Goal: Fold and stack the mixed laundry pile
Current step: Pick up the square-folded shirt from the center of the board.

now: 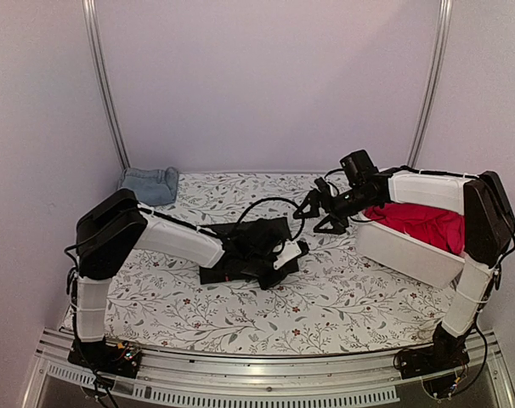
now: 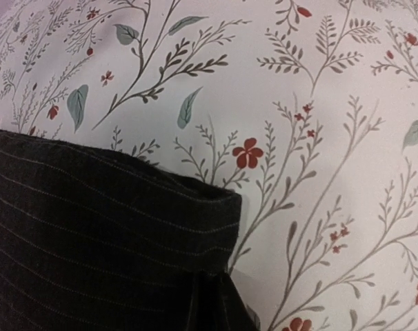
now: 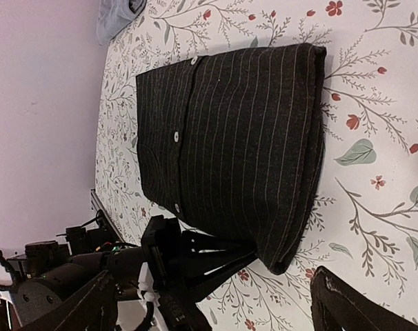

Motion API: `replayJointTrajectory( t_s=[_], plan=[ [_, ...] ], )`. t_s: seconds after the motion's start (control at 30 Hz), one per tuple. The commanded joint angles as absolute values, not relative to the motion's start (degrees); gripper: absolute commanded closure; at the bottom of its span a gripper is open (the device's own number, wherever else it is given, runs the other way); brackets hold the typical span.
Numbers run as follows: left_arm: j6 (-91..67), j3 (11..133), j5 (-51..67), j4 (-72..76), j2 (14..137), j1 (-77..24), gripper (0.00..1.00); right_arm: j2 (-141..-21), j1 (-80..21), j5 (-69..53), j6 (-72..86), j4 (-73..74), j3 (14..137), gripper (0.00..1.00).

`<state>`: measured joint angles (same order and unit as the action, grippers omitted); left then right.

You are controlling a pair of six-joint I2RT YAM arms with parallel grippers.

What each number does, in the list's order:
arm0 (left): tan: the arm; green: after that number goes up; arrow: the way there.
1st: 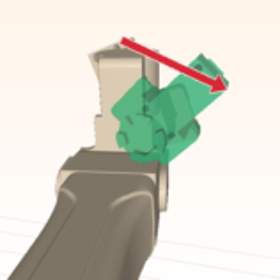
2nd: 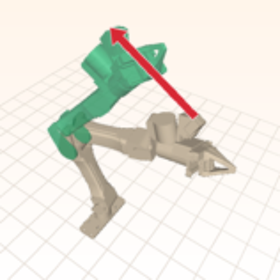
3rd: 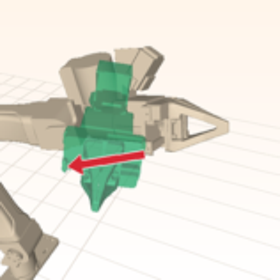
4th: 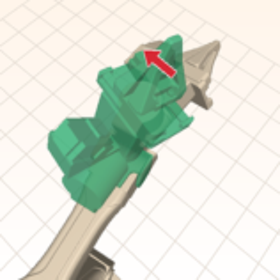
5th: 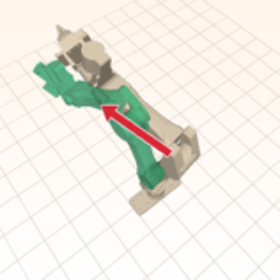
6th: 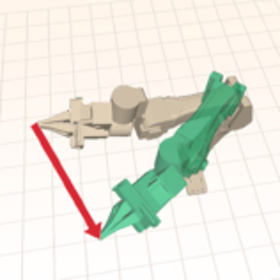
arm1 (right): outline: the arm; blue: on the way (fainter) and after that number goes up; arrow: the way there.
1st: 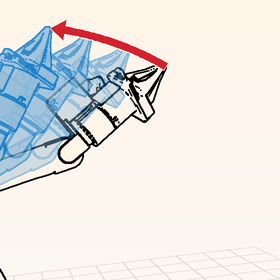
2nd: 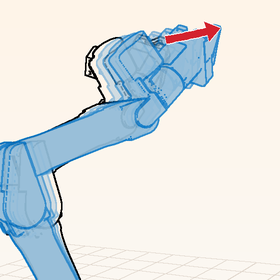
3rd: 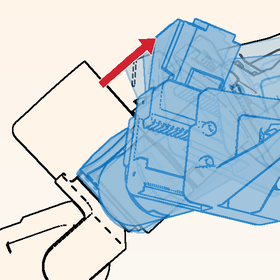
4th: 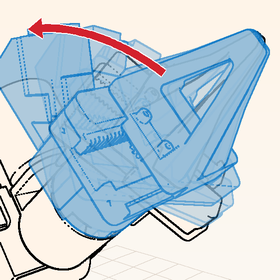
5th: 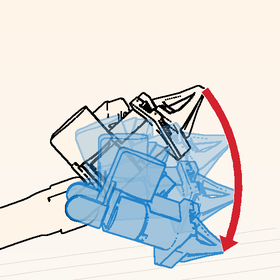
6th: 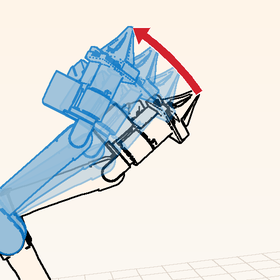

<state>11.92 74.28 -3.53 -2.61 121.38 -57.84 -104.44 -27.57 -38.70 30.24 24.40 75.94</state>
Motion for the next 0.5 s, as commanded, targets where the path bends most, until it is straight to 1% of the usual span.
replayJointTrajectory(
  t_s=[0.0, 0.03, 0.1, 0.2, 0.3, 0.47],
  plan=[
    [7.38, 64.31, 4.79, 2.24, 112.24, -54.17, 0.98, -106.08, -28.35, -37.37, 31.66, 23.89, 77.21, 0.03],
    [6.28, 62.37, 5.93, 4.74, 109.96, -53.57, 1.00, -106.76, -28.88, -37.47, 32.73, 23.38, 77.70, 0.03],
    [2.54, 60.01, 8.66, 7.99, 107.25, -51.57, 1.00, -107.92, -30.04, -38.55, 34.67, 21.31, 78.35, 0.02],
    [-1.36, 59.41, 13.70, 10.20, 106.41, -49.71, 1.00, -110.08, -31.62, -40.86, 39.87, 17.86, 78.98, 0.01],
    [-3.06, 58.99, 14.37, 11.21, 106.08, -49.25, 1.00, -113.07, -32.08, -39.41, 40.89, 19.98, 81.82, 0.01],
    [-5.22, 57.97, 14.26, 13.61, 104.28, -48.29, 1.00, -116.23, -32.10, -42.33, 47.78, 14.87, 81.56, 0.01]
  ],
)
